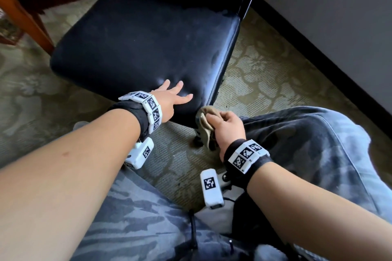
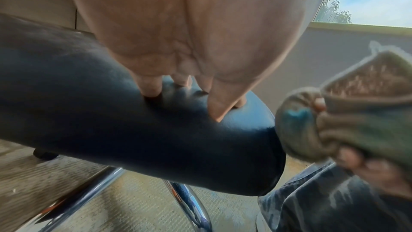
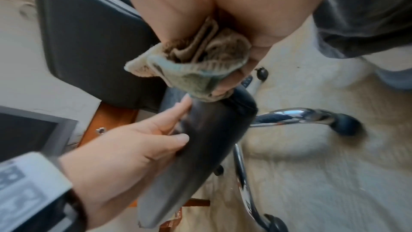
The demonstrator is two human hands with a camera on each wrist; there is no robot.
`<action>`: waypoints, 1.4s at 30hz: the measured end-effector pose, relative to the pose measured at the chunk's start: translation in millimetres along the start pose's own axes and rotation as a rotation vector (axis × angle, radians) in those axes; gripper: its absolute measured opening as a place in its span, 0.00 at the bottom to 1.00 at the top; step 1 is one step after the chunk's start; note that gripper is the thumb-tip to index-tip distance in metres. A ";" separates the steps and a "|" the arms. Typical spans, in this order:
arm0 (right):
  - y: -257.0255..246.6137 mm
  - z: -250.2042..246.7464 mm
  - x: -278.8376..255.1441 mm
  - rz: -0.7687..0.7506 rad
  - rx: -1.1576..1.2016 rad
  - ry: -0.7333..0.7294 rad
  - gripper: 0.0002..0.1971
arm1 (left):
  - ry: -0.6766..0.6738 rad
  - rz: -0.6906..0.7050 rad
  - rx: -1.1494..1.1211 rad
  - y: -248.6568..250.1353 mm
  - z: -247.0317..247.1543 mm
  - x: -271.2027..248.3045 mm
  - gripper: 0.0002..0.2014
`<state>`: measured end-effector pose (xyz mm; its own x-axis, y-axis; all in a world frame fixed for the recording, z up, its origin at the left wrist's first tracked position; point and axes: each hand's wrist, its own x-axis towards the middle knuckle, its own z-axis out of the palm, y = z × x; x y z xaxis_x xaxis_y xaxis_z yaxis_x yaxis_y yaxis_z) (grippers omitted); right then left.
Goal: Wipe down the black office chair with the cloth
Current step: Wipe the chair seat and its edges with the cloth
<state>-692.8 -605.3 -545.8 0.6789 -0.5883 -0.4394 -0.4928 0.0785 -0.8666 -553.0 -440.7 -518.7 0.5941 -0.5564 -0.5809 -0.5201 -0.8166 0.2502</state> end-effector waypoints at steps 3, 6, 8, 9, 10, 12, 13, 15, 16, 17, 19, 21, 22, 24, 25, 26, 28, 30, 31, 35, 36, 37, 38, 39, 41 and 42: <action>-6.0 1.8 3.6 -0.051 -0.073 -0.021 0.12 | -0.030 -0.016 0.029 3.3 -6.6 -2.1 0.47; 7.3 4.3 0.5 -0.032 -0.218 -0.039 0.09 | -0.053 -0.016 0.038 6.5 -10.3 -2.8 0.46; 12.7 6.2 0.8 0.031 -0.250 -0.032 0.09 | -0.054 -0.016 0.040 7.5 -11.6 -3.8 0.46; 13.4 6.4 1.3 0.066 -0.279 -0.030 0.09 | -0.057 -0.014 0.043 8.1 -12.2 -4.1 0.45; 14.8 5.2 2.0 0.098 -0.313 -0.033 0.10 | -0.060 -0.013 0.044 9.4 -13.4 -4.6 0.45; 16.9 2.6 -0.9 0.188 -0.366 -0.069 0.10 | -0.060 -0.013 0.044 11.7 -14.9 -4.8 0.44; 19.5 3.0 -0.4 0.236 -0.370 -0.083 0.11 | -0.058 -0.011 0.042 12.1 -14.8 -4.5 0.44; 20.8 7.3 0.6 0.281 -0.294 -0.080 0.13 | -0.040 -0.006 0.028 10.1 -11.8 -3.3 0.45; 20.9 10.0 2.8 0.298 -0.203 -0.079 0.15 | -0.027 -0.006 0.019 8.6 -9.9 -2.9 0.45; 19.0 12.7 4.3 0.326 -0.120 -0.083 0.18 | -0.015 -0.006 0.013 7.2 -8.7 -3.1 0.45; 10.4 14.1 1.3 0.336 0.035 -0.102 0.15 | -0.009 0.001 0.003 6.1 -9.0 -3.8 0.45; -5.6 9.3 -1.3 0.273 0.187 -0.087 0.06 | -0.019 0.006 -0.004 6.2 -11.0 -3.9 0.44; -14.6 5.6 2.1 0.241 0.282 -0.064 0.06 | -0.023 0.009 -0.005 6.1 -12.2 -3.4 0.45; -35.4 -7.5 16.1 0.191 0.457 0.013 0.12 | -0.023 0.013 -0.002 3.4 -12.5 -2.2 0.46; -40.5 -15.2 27.6 0.184 0.455 0.056 0.11 | -0.020 0.014 -0.003 2.0 -11.9 -2.0 0.47; -41.1 -22.9 36.6 0.189 0.351 0.083 0.07 | -0.017 0.015 -0.005 0.8 -10.9 -2.2 0.47; -25.6 -35.0 46.4 0.229 -0.078 0.035 0.11 | -0.011 0.019 -0.013 1.0 -10.9 -2.5 0.47; -5.6 -28.6 36.0 0.278 -0.370 -0.091 0.11 | -0.004 0.025 -0.015 1.1 -11.8 -2.8 0.46; 1.4 -19.7 27.0 0.305 -0.369 -0.142 0.09 | -0.004 0.028 -0.014 1.0 -11.5 -2.9 0.46; 3.7 10.9 4.5 0.349 0.016 -0.146 0.07 | -0.001 0.015 -0.012 3.2 -10.2 -4.0 0.46; -1.7 12.7 3.3 0.333 0.105 -0.157 0.06 | 0.005 0.013 -0.009 3.9 -9.5 -4.4 0.46; -8.8 11.4 4.7 0.294 0.155 -0.170 0.06 | 0.008 0.014 -0.006 4.1 -8.8 -4.3 0.46; -18.6 9.2 7.6 0.237 0.202 -0.180 0.06 | 0.007 0.016 -0.003 4.2 -8.4 -4.2 0.46; -30.6 6.2 11.6 0.171 0.254 -0.167 0.05 | 0.004 0.019 0.000 4.6 -8.5 -3.6 0.46; -51.6 -1.1 26.9 0.073 0.341 -0.067 0.05 | -0.004 0.017 0.002 4.6 -9.4 -2.9 0.46; -56.8 -3.8 33.7 0.042 0.339 0.005 0.08 | -0.008 0.017 0.005 4.6 -10.4 -2.8 0.45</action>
<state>-644.1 -632.6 -510.5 0.6590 -0.5825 -0.4758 -0.3105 0.3655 -0.8775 -550.7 -444.5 -507.9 0.5801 -0.5687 -0.5831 -0.5330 -0.8064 0.2562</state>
